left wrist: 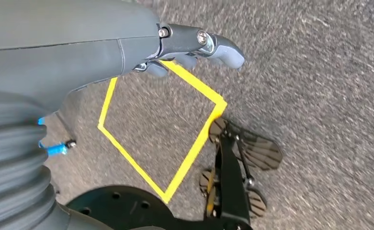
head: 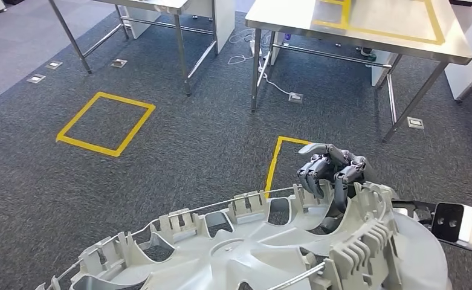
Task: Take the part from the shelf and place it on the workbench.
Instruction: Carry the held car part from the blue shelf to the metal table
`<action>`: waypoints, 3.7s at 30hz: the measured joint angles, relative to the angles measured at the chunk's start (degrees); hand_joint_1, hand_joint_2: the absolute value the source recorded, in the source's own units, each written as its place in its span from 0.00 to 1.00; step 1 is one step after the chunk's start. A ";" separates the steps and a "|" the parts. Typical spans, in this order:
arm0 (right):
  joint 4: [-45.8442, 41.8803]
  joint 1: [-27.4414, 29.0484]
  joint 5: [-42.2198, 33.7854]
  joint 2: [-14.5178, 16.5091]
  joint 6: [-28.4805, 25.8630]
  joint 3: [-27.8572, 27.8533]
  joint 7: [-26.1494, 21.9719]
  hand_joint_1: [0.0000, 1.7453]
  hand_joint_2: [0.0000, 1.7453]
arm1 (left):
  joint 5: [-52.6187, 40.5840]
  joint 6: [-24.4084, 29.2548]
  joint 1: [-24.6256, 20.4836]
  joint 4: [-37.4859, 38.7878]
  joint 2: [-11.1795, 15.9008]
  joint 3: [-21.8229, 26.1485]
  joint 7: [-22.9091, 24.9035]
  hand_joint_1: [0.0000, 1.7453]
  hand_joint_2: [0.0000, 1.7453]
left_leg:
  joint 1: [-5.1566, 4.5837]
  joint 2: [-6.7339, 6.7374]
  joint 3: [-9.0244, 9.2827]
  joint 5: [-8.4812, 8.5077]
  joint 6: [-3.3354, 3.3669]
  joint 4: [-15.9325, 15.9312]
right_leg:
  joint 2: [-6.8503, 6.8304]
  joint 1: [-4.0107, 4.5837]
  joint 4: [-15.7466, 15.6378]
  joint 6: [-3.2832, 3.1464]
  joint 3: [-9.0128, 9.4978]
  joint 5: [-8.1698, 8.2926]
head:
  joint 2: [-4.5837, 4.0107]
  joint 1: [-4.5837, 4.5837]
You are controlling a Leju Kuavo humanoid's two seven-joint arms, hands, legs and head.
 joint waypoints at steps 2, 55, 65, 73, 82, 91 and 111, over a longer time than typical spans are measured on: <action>0.03 0.55 0.38 -0.42 0.01 -0.32 -0.46 1.00 1.00 | -0.15 0.24 -0.01 -0.02 0.14 0.05 0.01 0.00 1.00 | -0.02 1.22 0.07 0.26 0.88 -0.28 | -0.65 -0.12 0.51 0.61 -0.39 -0.28 | 0.00 0.15; -0.22 3.09 6.64 2.25 -4.02 1.04 -1.81 1.00 1.00 | -1.60 -3.00 0.68 0.02 0.90 1.81 -4.82 0.00 1.00 | -0.46 3.35 -6.86 -2.89 -1.20 11.91 | -6.23 0.43 -1.46 -2.68 4.26 -2.53 | 0.01 0.12; -0.20 2.02 6.25 2.35 -4.12 1.43 -1.60 1.00 1.00 | -1.84 -3.01 0.51 0.09 1.08 1.82 -4.72 0.00 1.00 | -0.33 2.87 -0.34 1.58 1.75 -1.34 | -6.37 0.45 6.48 0.07 1.91 -5.92 | 0.00 0.40; 0.33 1.61 6.41 2.47 -4.14 2.22 -1.99 1.00 1.00 | -1.82 -2.92 0.57 0.10 1.01 1.96 -4.80 0.00 1.00 | -0.47 2.89 3.18 -1.42 1.26 -1.38 | -7.10 0.84 2.54 -0.72 -2.26 0.06 | 0.00 0.73; 0.64 0.88 5.97 2.88 -4.16 2.61 -2.15 1.00 1.00 | -2.06 -2.95 0.36 0.13 1.05 1.98 -4.79 0.00 1.00 | -0.57 3.11 -2.94 -7.00 -1.00 11.52 | -6.90 0.79 -0.86 -3.36 1.15 -0.42 | 0.00 0.11; 0.95 0.43 6.17 3.51 -4.40 3.09 -1.85 1.00 1.00 | -2.33 -2.95 0.65 0.14 1.27 2.00 -4.87 0.00 1.00 | -0.98 2.98 -1.68 1.62 0.28 -1.20 | -6.29 1.07 -0.52 -1.86 4.43 -3.53 | 0.01 -0.15; 0.87 -0.03 5.87 3.56 -5.23 3.31 -1.30 1.00 1.00 | -3.27 -2.94 0.23 0.05 1.17 2.01 -4.54 0.00 1.00 | -0.57 3.01 3.29 -5.70 -1.16 5.88 | -6.97 0.73 -0.61 -3.36 -0.29 1.06 | 0.01 0.23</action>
